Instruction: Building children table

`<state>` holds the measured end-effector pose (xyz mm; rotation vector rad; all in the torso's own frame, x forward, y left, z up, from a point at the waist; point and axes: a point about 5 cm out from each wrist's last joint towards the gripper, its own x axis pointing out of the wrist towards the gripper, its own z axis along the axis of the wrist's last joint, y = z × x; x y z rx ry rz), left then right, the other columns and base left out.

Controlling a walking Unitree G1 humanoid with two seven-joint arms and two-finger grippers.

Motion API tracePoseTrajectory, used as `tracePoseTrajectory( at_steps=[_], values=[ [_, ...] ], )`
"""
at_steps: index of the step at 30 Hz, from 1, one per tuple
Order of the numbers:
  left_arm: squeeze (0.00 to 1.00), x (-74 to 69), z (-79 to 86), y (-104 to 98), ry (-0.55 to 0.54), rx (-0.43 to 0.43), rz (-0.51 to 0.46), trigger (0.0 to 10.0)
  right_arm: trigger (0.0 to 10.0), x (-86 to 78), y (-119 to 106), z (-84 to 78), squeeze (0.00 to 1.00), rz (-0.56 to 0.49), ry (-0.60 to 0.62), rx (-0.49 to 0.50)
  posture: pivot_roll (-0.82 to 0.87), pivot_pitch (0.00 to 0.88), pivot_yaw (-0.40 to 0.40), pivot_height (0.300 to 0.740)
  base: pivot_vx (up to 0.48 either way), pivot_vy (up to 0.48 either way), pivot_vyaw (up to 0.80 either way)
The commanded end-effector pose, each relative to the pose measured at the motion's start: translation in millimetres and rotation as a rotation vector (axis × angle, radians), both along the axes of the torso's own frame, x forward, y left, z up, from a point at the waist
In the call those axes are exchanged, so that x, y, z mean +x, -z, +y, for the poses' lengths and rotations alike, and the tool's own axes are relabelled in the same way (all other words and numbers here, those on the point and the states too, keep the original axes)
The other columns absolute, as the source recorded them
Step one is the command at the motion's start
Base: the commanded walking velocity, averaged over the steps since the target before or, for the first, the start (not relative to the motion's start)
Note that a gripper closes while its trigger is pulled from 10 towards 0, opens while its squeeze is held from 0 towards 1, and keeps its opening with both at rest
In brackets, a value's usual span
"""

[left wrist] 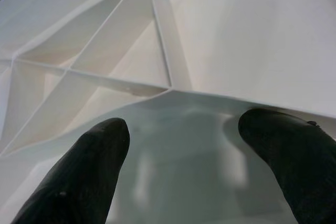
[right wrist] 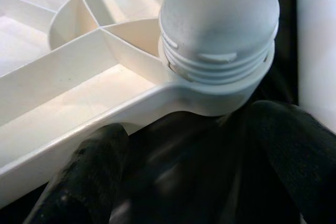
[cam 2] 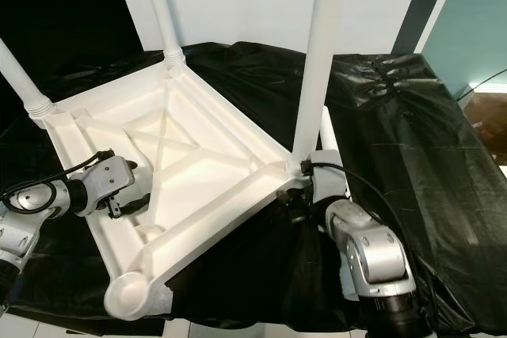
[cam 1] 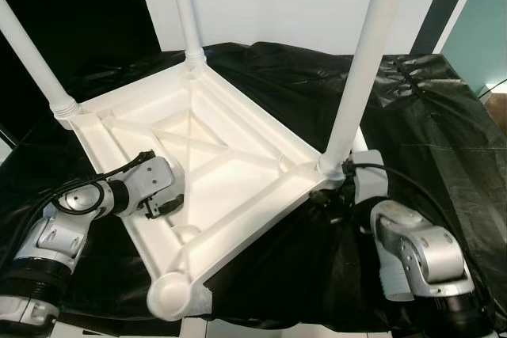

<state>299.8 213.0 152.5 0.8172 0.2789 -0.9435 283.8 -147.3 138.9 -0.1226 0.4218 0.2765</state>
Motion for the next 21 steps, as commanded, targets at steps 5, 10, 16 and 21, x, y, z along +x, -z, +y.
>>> tracePoseTrajectory(
  at_steps=[5,10,16,21],
  values=[
    [0.00,-13.6,-24.7,-8,0.142,-0.074,0.053,10.0,10.0,16.0,-2,19.3,0.00,-0.027,-0.104,0.036,-0.02,0.028,-0.012,0.740,0.000,0.000,0.00],
    [0.00,-13.6,-36.4,-12,0.130,-0.112,0.038,10.0,10.0,31.1,-2,27.7,0.00,-0.048,-0.145,0.058,-0.02,0.024,-0.010,0.740,0.000,0.000,0.00],
    [0.00,-15.9,-59.8,-12,0.144,-0.175,0.052,10.0,10.0,49.8,-1,32.8,0.00,-0.102,-0.172,0.060,-0.03,0.019,0.007,0.740,0.000,0.000,0.00],
    [0.00,-9.2,-77.4,-15,0.123,-0.241,0.019,10.0,10.0,60.5,0,35.1,0.00,-0.145,-0.180,0.059,-0.03,0.018,0.009,0.740,0.000,0.000,0.00]
  ],
)
